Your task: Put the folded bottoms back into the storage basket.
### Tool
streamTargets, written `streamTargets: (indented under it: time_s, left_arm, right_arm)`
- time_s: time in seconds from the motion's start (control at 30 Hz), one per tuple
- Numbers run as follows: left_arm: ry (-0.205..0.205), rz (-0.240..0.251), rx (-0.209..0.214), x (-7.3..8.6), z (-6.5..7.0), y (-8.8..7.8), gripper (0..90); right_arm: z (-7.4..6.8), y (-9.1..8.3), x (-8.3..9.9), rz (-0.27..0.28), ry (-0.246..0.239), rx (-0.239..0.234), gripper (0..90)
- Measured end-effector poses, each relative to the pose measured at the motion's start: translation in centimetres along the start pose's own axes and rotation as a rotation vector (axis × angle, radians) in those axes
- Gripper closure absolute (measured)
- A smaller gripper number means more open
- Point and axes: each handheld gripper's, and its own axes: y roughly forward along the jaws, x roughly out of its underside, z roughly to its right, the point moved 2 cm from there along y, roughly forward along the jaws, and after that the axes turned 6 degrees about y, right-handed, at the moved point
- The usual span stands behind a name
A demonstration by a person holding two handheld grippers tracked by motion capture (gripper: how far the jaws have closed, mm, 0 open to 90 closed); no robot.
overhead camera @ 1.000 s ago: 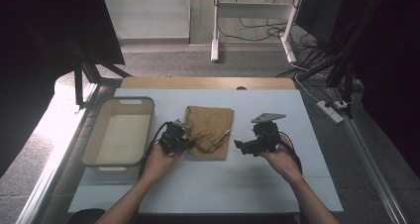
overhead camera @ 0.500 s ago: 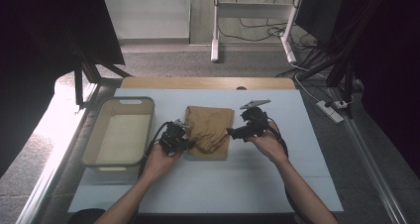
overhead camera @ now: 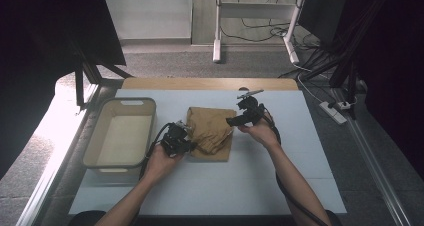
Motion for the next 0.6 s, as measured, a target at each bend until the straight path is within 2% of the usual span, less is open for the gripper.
streamTargets:
  time_s: [0.13,0.2,0.3,0.43,0.6]
  left_arm:
    - [0.004,-0.004,-0.002,0.0,0.0,0.1,84.2]
    - [0.004,-0.004,-0.001,0.0,0.0,0.1,84.1]
    - [0.006,-0.006,-0.002,0.0,0.0,0.1,84.1]
    - [0.007,-0.009,-0.002,0.1,0.0,0.1,84.1]
    - [0.009,-0.013,0.0,0.1,-0.1,0.2,84.0]
  right_arm:
    - [0.7,1.2,-0.7,0.001,0.01,0.021,0.4]
    - [1.1,1.8,-1.0,-0.001,0.04,0.022,0.5]
    - [1.6,2.5,-1.3,0.008,0.056,0.029,1.2]
    - [2.4,3.7,-1.5,-0.006,0.088,0.018,5.1]
    - [2.6,4.9,-1.4,-0.021,0.069,0.048,5.9]
